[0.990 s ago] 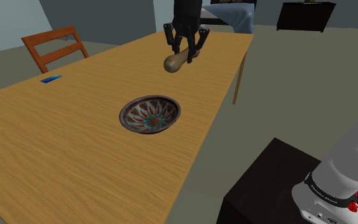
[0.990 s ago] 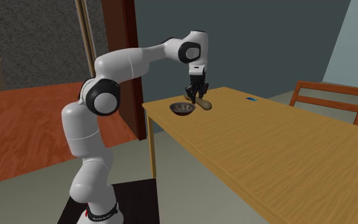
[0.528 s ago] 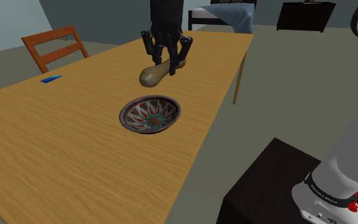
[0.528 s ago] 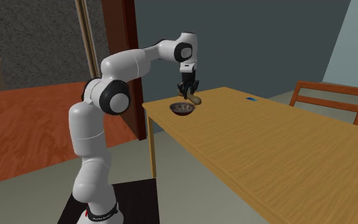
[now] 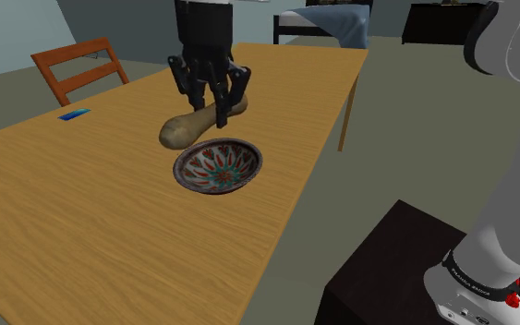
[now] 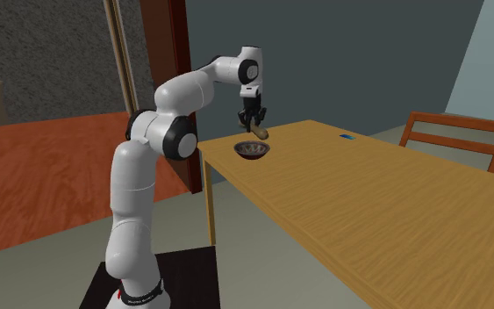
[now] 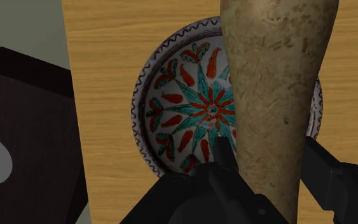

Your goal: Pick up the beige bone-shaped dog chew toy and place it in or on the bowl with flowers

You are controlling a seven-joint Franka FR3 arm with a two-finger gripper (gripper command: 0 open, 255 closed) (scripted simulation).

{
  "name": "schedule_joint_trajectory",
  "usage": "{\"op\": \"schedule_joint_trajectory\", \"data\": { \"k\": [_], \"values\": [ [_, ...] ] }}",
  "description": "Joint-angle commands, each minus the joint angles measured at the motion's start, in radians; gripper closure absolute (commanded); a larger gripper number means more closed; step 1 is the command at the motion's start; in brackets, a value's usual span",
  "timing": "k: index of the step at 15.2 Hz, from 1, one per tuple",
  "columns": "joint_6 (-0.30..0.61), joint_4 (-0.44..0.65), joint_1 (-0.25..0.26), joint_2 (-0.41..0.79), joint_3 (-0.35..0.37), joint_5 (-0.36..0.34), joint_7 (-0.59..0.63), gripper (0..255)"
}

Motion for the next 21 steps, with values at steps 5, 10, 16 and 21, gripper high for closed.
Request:
{"op": "schedule_joint_trajectory", "data": {
  "k": [5,10,16,21],
  "values": [
    [0.099,-0.137,-0.028,-0.048,-0.003,0.033,-0.012,255],
    [0.177,-0.24,-0.044,-0.078,-0.007,0.054,-0.025,255],
    [0.208,-0.278,-0.049,-0.087,-0.008,0.06,-0.03,255],
    [0.208,-0.278,-0.049,-0.088,-0.008,0.06,-0.03,0]
  ]
}}
